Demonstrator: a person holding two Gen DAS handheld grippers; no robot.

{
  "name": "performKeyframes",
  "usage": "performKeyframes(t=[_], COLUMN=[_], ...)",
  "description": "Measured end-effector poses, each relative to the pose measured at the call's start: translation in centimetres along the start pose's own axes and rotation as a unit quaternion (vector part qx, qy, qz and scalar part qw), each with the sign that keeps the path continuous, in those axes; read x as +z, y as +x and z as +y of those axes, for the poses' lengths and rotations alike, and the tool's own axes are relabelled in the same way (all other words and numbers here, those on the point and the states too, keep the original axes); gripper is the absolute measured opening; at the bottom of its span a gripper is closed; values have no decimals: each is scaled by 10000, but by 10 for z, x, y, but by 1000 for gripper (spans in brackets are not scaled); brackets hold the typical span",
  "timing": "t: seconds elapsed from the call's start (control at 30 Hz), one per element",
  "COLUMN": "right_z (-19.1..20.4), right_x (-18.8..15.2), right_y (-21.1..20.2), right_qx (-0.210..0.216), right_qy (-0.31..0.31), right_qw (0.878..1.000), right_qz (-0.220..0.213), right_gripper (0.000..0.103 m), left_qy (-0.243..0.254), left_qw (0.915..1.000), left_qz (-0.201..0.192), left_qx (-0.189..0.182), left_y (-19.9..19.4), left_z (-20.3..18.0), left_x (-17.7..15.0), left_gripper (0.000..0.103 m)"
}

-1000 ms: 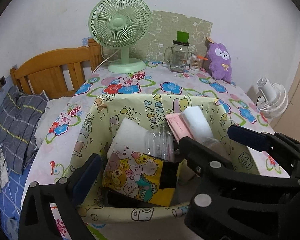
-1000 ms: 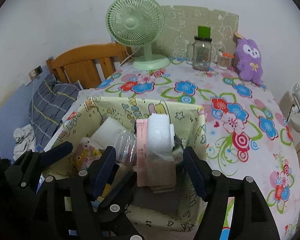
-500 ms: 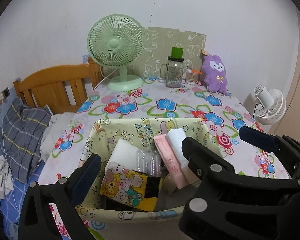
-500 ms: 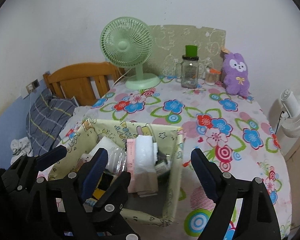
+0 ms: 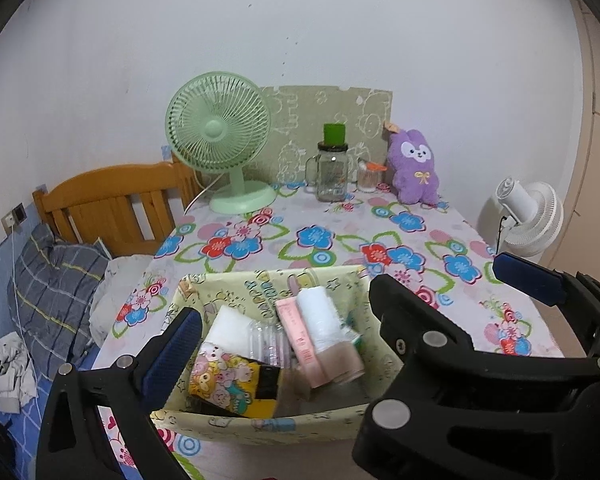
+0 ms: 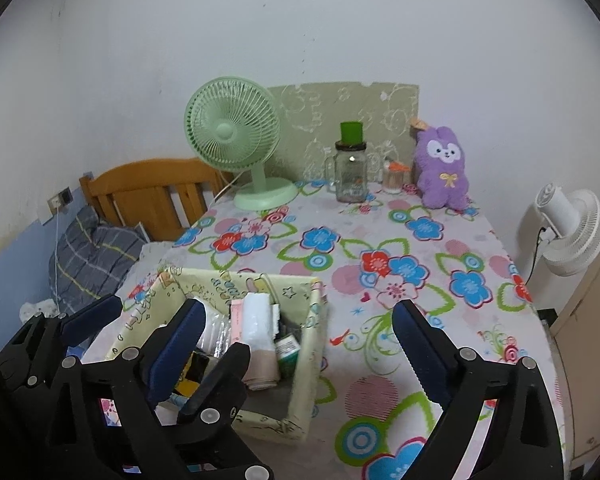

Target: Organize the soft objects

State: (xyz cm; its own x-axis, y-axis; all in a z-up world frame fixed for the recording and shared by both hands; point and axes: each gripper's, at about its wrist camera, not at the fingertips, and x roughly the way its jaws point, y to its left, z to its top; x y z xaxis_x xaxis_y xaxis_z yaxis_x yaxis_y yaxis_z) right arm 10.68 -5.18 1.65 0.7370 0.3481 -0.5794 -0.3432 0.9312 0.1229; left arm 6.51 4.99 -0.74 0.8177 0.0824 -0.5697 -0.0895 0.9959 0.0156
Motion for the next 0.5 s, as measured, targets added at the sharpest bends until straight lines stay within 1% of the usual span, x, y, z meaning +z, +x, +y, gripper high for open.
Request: performKeyframes(t=[0.37,0.5], right_z=[-30,-45], right_x=[2,3], right_y=[-46,-60], right_qx=[-317,-458], right_qy=[134,209], right_qw=[9986,9974], right_qz=[-390,-515], right_gripper=[98,98], left_qy=[137,192], left_qw=[9995,9991], left_qz=[-241,-350], left_qx=[-135,-120], left_y=[-30,-41], left_z=[-35,-45], left_x=[8,11], left_gripper=[103,103])
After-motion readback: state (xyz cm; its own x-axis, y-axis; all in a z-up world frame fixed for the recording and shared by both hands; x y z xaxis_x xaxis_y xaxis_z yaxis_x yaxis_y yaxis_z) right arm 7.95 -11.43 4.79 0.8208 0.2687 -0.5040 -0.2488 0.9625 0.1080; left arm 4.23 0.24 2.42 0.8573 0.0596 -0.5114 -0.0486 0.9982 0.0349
